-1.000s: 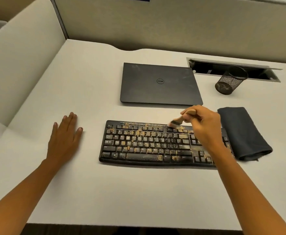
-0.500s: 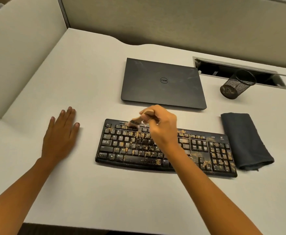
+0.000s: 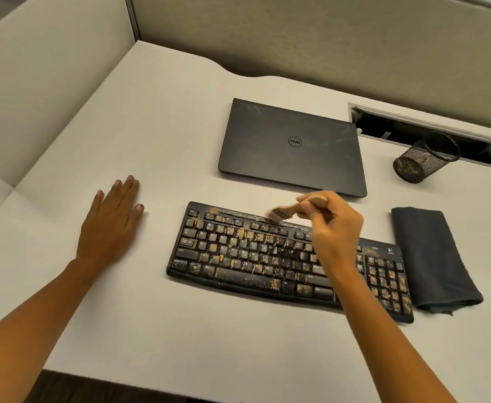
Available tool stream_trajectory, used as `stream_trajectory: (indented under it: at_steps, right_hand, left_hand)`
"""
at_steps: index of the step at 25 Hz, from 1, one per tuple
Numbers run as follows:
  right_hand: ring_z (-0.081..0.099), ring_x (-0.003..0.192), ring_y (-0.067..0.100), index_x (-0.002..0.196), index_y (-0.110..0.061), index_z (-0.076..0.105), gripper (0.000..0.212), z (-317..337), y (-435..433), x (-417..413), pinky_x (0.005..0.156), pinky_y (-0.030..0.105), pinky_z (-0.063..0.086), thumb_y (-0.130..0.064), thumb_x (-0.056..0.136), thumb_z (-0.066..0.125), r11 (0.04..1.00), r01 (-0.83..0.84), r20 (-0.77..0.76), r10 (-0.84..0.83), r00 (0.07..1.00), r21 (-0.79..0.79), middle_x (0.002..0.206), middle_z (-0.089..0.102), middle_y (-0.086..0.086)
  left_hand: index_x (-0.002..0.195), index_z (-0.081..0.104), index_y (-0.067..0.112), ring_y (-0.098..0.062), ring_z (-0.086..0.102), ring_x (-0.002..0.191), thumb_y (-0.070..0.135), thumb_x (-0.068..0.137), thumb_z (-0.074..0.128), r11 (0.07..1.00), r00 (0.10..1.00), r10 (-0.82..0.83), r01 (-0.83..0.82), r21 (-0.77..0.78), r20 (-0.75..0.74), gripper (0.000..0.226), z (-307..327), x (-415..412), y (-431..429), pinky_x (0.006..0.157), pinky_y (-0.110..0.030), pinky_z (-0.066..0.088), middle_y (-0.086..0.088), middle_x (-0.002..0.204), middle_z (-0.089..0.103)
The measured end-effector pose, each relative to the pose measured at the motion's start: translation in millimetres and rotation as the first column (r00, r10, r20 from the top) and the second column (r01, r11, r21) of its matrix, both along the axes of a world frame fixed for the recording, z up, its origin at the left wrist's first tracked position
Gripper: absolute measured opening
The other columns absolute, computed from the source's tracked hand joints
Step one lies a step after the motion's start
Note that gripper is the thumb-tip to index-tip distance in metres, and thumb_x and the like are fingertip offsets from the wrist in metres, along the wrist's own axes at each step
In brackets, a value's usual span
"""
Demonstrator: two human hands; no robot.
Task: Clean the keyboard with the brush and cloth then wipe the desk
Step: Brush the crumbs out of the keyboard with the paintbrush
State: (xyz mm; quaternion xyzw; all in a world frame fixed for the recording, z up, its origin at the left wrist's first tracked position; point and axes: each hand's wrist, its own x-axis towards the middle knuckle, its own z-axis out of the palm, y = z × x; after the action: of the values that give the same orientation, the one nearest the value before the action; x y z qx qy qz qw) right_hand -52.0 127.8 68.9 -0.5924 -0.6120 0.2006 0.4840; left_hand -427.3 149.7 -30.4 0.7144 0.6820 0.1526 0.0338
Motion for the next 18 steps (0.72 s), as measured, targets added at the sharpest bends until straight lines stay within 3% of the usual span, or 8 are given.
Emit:
stream_trajectory:
  at_steps: [5, 11, 14, 18]
  right_hand:
    - [0.066, 0.081, 0.021, 0.093, -0.013, 0.067, 0.014, -6, 9, -39, 0.067, 0.047, 0.056, -0.002, 0.088, 0.061, 0.998, -0.066, -0.081, 0.065, 0.995, -0.003, 0.087, 0.068, -0.001]
    - [0.068, 0.083, 0.014, 0.092, -0.005, 0.069, 0.015, -1, 30, -113, 0.07, 0.038, 0.059, 0.005, 0.086, 0.061, 0.966, -0.258, -0.141, 0.255, 0.957, -0.002, 0.089, 0.071, 0.002]
    - [0.067, 0.082, 0.013, 0.091, -0.005, 0.069, 0.014, 5, 40, -97, 0.07, 0.036, 0.059, 0.005, 0.087, 0.06, 0.97, -0.242, -0.168, 0.238, 0.957, -0.008, 0.088, 0.069, -0.001]
    - [0.066, 0.082, 0.019, 0.087, -0.009, 0.068, 0.007, 2, 37, -55, 0.068, 0.042, 0.058, -0.007, 0.088, 0.062, 0.986, -0.166, -0.076, 0.164, 0.983, -0.013, 0.087, 0.068, -0.001]
  left_hand:
    - [0.153, 0.029, 0.013, -0.017, 0.021, 0.148, 0.044, 0.099, 0.015, 1.0, 1.0, 0.007, -0.007, -0.002, -0.018, 0.064, 0, 0, 0, 0.117, -0.021, -0.006, 0.0, 0.16, 0.026]
    - [0.154, 0.027, 0.015, -0.015, 0.019, 0.148, 0.045, 0.1, 0.015, 1.0, 1.0, 0.005, -0.006, -0.011, -0.015, 0.063, -1, 1, 0, 0.119, -0.026, -0.002, 0.002, 0.16, 0.024]
    - [0.154, 0.028, 0.016, -0.014, 0.019, 0.148, 0.044, 0.1, 0.016, 1.0, 1.0, 0.007, -0.007, -0.007, -0.004, 0.062, 0, 1, 0, 0.12, -0.028, 0.001, 0.003, 0.16, 0.024]
    - [0.154, 0.027, 0.016, -0.014, 0.018, 0.148, 0.043, 0.101, 0.017, 1.0, 1.0, 0.007, -0.007, -0.014, -0.006, 0.06, 0, 1, 0, 0.121, -0.035, 0.007, 0.004, 0.16, 0.023]
